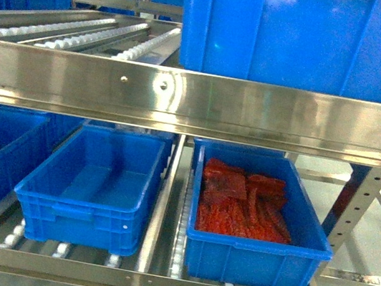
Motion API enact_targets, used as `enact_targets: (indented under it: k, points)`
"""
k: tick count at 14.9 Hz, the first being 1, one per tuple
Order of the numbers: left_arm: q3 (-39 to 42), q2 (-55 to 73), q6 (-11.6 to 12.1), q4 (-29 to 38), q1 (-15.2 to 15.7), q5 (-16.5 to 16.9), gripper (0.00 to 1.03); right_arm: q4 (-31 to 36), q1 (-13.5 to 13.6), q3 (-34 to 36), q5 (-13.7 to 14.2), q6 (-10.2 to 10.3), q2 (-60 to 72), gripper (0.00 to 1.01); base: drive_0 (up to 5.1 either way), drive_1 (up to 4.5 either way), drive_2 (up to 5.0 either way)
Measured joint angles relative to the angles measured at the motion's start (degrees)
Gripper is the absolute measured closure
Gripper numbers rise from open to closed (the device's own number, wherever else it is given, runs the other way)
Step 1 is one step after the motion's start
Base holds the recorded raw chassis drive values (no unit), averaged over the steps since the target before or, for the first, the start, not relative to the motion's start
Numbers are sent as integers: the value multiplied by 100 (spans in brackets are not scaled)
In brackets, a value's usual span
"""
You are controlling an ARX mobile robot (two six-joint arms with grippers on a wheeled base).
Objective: Sort blue parts and orange caps into right shelf containers
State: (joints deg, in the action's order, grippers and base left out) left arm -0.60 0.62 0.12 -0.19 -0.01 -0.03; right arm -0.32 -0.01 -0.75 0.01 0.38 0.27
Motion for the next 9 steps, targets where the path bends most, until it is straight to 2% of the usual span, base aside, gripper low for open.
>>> enact_targets:
  k: [9]
  points:
    - [0,0,2,-20,0,2,60,0,0,0,0,0,0,57,-500,245,245]
